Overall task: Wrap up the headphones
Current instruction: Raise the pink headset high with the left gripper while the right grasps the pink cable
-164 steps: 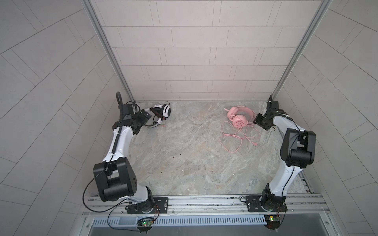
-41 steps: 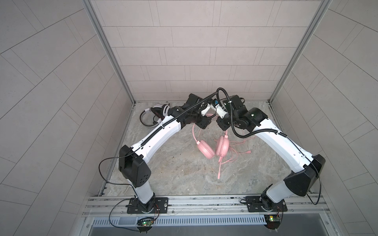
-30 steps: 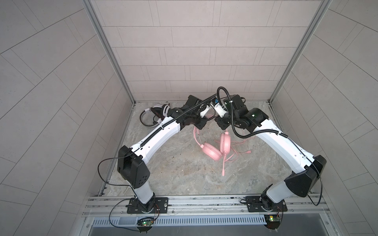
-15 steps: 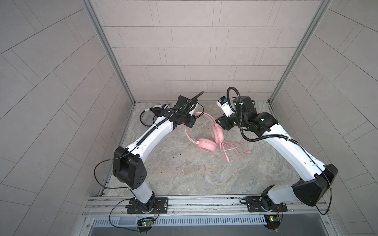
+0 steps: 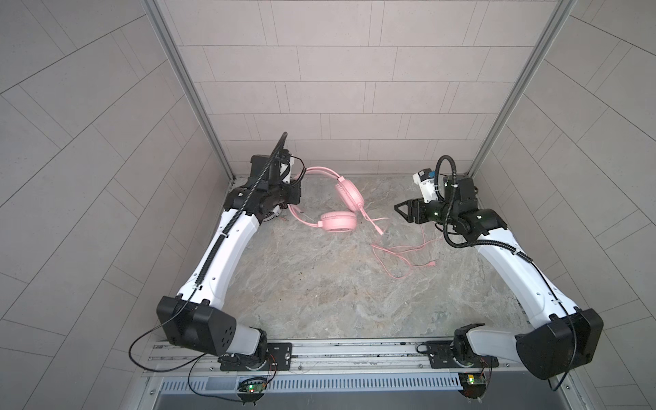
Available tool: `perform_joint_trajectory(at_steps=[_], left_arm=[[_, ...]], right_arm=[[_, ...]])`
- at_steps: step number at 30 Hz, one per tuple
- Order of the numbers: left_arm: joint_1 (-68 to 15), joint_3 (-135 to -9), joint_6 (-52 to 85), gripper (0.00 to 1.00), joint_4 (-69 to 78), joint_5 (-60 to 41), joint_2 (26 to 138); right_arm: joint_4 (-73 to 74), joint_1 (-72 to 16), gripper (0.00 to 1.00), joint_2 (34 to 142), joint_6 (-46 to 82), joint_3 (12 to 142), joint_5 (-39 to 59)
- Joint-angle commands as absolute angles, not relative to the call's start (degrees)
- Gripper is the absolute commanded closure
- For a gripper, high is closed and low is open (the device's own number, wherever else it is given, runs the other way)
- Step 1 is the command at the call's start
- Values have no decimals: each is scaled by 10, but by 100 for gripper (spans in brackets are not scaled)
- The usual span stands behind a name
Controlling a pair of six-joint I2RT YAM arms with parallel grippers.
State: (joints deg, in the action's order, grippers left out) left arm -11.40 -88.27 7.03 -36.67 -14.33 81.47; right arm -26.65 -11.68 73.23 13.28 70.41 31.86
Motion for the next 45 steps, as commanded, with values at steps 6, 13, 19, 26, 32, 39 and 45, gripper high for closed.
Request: perform_joint_trajectory(at_steps=[6, 13, 19, 26, 32, 39, 45], left_arm=[[-66, -920, 148, 100, -351, -202, 786], [-33, -921, 236, 100, -290, -253, 772], [-2, -942, 355, 100, -222, -351, 791], [28, -967, 430, 100, -183, -356, 779], [46, -981, 465, 100, -164, -364, 778], [64, -993, 468, 100, -185, -349, 784], [66, -988, 459, 100, -184, -338, 786]], right_arm=[[-202, -117, 27, 746, 139, 644, 394], [-177, -140, 27, 773, 136, 600, 385], [-106, -177, 22, 792, 169, 567, 336], [-50, -189, 21, 852, 190, 563, 335], [-14, -227, 21, 894, 203, 581, 355], [-16, -243, 21, 869, 188, 545, 334], [12, -258, 24, 830, 164, 488, 357]])
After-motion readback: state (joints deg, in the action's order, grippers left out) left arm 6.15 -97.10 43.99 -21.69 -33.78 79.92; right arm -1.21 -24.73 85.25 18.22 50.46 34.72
